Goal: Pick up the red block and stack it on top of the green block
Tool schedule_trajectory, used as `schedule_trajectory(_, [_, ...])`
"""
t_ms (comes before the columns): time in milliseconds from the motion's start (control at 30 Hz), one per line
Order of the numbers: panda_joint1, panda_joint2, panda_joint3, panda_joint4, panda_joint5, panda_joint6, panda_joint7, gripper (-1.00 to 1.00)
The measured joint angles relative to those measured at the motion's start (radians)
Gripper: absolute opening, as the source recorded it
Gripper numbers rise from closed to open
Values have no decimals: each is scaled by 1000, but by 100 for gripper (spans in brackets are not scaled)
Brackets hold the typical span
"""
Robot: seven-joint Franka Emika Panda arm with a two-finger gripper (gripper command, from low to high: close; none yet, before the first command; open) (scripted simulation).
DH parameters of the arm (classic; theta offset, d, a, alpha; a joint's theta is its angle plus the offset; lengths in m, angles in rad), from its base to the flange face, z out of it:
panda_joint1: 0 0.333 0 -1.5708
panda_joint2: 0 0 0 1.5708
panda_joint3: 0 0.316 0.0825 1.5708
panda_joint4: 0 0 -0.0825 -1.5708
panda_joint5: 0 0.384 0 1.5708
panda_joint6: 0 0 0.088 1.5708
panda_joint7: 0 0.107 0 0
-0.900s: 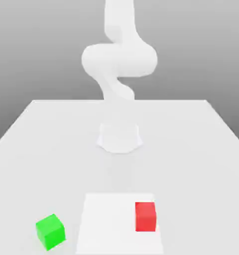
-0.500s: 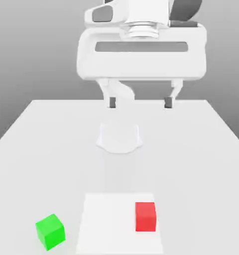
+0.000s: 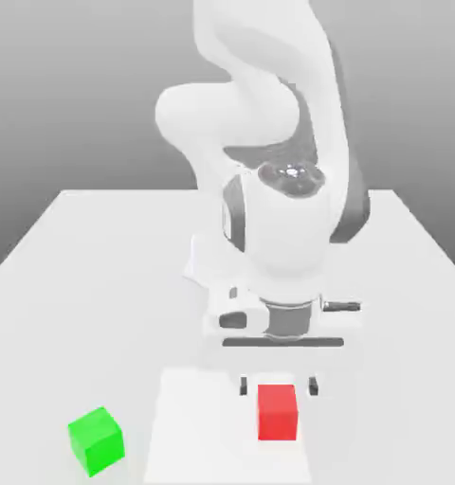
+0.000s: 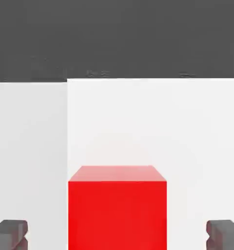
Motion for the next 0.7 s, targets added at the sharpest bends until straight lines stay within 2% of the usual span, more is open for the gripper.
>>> schedule_trajectory(33, [4,19,-6,3,-6,16,4,-100])
schedule_trajectory(267, [2,16,-4,2,-7,14,6,-100])
schedule_trajectory(467, [-20,-172,26,-24,58,-148,-36,-100])
schedule_trajectory(700, [-147,-179,-79,59,90,-236,147,-100])
